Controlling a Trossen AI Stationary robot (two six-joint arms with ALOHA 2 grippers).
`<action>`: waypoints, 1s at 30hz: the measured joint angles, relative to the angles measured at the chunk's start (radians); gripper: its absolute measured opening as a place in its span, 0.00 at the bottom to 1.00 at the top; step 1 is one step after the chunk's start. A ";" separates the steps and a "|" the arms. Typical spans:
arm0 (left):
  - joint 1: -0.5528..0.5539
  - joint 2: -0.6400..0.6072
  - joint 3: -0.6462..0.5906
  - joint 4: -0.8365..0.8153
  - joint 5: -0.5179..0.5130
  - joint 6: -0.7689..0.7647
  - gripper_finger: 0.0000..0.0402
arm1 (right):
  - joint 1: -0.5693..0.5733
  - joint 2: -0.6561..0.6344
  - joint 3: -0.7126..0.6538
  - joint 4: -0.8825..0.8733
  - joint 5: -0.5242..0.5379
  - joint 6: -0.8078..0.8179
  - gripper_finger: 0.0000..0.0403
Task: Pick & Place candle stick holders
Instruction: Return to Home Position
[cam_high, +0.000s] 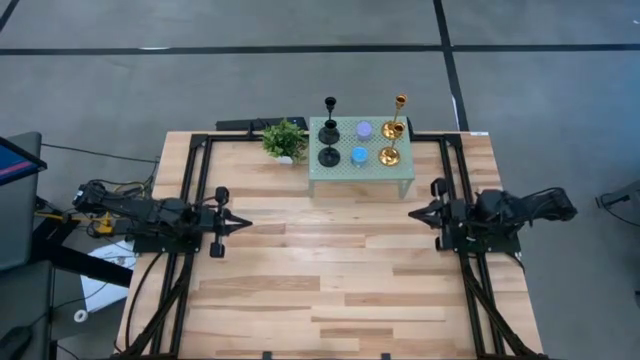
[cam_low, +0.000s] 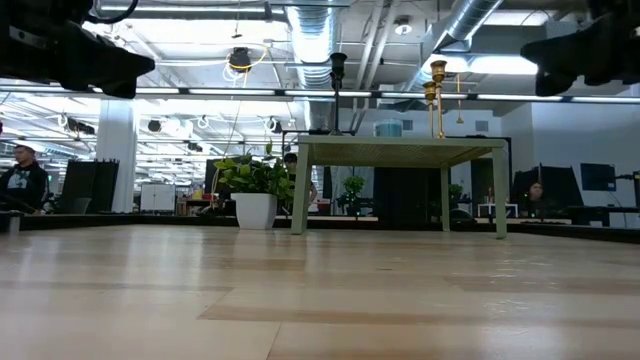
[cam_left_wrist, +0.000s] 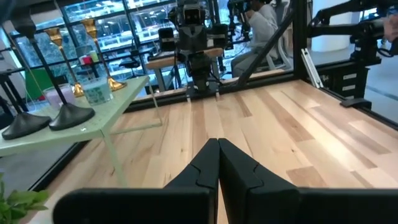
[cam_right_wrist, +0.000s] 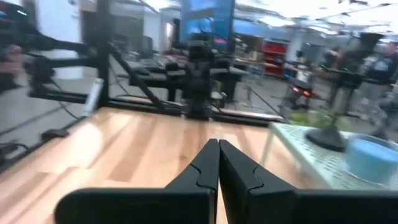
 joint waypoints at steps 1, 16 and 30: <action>0.000 0.000 0.000 -0.001 0.000 0.000 0.01 | 0.000 0.000 -0.013 0.022 -0.023 0.000 0.00; 0.000 0.000 0.000 0.000 0.000 0.000 0.01 | 0.000 0.000 -0.123 0.113 -0.215 0.015 0.00; 0.000 0.000 -0.039 0.046 -0.001 0.003 0.01 | 0.001 0.003 -0.124 0.109 -0.267 0.015 0.00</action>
